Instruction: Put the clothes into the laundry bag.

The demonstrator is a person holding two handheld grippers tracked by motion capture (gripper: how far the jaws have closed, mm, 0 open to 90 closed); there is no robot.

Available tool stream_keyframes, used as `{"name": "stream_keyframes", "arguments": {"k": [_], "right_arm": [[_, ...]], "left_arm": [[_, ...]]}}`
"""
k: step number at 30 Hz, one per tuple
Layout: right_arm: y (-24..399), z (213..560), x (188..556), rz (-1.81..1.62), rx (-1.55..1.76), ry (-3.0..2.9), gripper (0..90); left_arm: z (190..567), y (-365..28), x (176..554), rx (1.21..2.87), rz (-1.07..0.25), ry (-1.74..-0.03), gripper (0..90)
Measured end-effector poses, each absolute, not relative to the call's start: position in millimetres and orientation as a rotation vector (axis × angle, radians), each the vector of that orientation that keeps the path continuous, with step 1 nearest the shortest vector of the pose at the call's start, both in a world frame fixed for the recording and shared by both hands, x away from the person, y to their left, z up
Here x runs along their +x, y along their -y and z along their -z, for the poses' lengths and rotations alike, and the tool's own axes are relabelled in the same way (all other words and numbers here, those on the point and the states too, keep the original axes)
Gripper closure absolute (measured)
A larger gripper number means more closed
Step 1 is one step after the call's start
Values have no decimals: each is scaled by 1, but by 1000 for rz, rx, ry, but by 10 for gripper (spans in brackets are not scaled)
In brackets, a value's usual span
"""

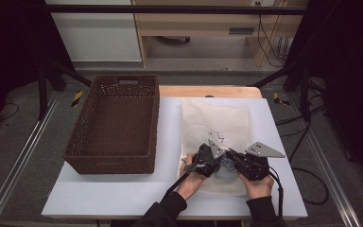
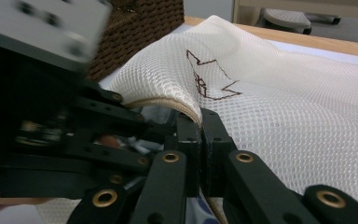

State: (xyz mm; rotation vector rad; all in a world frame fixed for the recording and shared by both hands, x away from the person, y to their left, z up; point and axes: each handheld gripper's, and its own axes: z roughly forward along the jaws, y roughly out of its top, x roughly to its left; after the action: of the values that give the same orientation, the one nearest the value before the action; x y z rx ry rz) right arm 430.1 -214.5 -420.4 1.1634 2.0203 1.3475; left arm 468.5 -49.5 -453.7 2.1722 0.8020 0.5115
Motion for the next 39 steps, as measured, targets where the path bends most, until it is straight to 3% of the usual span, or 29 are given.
{"name": "stream_keyframes", "arguments": {"k": [3, 7, 12, 19, 25, 31, 39], "right_arm": [[215, 424, 432, -1319, 1179, -2026, 883], [219, 427, 435, -1317, 1203, -2023, 883], [219, 427, 435, -1315, 1202, -2017, 883], [218, 427, 435, -1311, 1207, -2021, 882], [218, 430, 437, -1308, 1216, -2031, 882], [217, 431, 437, -1308, 1216, -2039, 883], [219, 429, 436, -1330, 1217, -2027, 883]], "left_arm": [[457, 48, 470, 2149, -488, -801, 682], [448, 36, 461, 2122, -425, -770, 515], [433, 20, 442, 2133, -349, -690, 383], [458, 27, 447, 2211, -313, -720, 347], [472, 40, 453, 2239, -394, -727, 399], [466, 37, 461, 2205, -414, -831, 722], [459, 52, 467, 2165, -530, -821, 753]]}}
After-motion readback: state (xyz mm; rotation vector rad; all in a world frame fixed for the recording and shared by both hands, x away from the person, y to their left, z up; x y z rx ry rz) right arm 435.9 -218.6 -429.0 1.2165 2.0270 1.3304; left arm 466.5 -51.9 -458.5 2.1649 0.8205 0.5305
